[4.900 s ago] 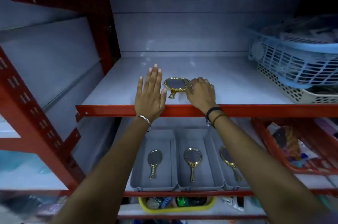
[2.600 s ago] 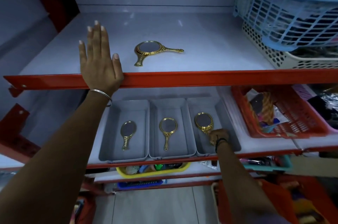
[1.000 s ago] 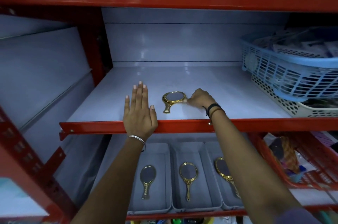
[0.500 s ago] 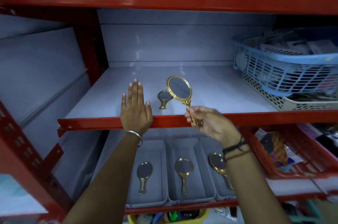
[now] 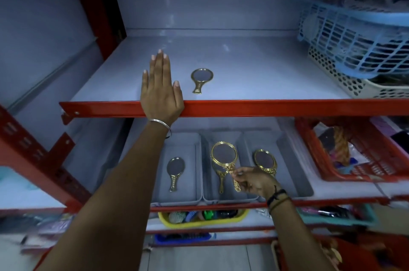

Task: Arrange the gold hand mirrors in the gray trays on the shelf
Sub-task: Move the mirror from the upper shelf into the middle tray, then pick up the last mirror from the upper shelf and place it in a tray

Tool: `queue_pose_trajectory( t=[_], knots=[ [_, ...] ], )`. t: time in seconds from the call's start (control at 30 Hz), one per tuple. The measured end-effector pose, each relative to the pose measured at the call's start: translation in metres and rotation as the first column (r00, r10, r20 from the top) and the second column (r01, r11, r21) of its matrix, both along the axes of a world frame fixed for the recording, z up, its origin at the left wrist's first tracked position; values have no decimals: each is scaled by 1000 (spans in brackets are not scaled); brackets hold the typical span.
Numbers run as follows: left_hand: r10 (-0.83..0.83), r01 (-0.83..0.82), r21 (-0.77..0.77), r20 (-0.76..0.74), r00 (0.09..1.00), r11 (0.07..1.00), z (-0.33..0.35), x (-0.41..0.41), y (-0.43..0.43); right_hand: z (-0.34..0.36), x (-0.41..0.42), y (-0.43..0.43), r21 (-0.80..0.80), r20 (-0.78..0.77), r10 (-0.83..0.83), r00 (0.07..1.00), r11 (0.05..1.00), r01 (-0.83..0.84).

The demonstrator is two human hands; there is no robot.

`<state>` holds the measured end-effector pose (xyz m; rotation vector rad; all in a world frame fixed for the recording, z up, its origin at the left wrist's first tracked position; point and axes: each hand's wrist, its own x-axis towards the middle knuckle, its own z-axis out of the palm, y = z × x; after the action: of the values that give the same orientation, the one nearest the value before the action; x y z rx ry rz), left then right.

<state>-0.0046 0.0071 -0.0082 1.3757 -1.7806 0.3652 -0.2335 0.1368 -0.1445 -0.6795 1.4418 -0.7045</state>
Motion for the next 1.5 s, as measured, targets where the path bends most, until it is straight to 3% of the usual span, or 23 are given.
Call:
queue_pose_trajectory(
  t=[0.23,0.33,0.53,0.7,0.87,0.97,1.07,1.17,1.3,1.43,1.5],
  knots=[
    [22,-23,-47,-20,1000,999,-2,-2,-2,-66,24,-48,161,-86,-243,966,953,255],
    [23,-24,-51,-30,999,998,-3,-2,-4,-88,29,-55,205,-137,-248,959,940,273],
    [24,-26,-61,-29,999,998,-5,0,-6,-112,27,-61,115,-284,-226,932,957,267],
    [13,-15,-59,-32,999,998,-3,-1,-4,-103,26,-53,-24,-470,-262,843,958,285],
    [6,-7,-21,-19,1000,1000,-3,0,-3,-33,41,-41,-407,-307,-397,865,876,257],
    [-14,14,-6,-23,1000,1000,1,1,-2,57,55,-26,-541,-288,-293,911,835,98],
    [-2,3,17,-30,1000,1000,2,4,0,143,61,-5,-547,-239,-34,970,831,-106],
    [16,-16,53,-4,1000,998,5,7,3,201,66,-8,-661,-247,-29,969,736,-146],
    [9,-19,84,117,993,996,6,10,4,219,81,-66,-697,-449,-262,854,700,-152],
    [16,-33,93,182,983,995,6,23,-1,208,103,-120,-422,-728,-180,661,879,-225],
    [19,-37,87,200,980,996,5,27,-3,199,111,-138,-328,-809,-162,565,922,-205]
  ],
)
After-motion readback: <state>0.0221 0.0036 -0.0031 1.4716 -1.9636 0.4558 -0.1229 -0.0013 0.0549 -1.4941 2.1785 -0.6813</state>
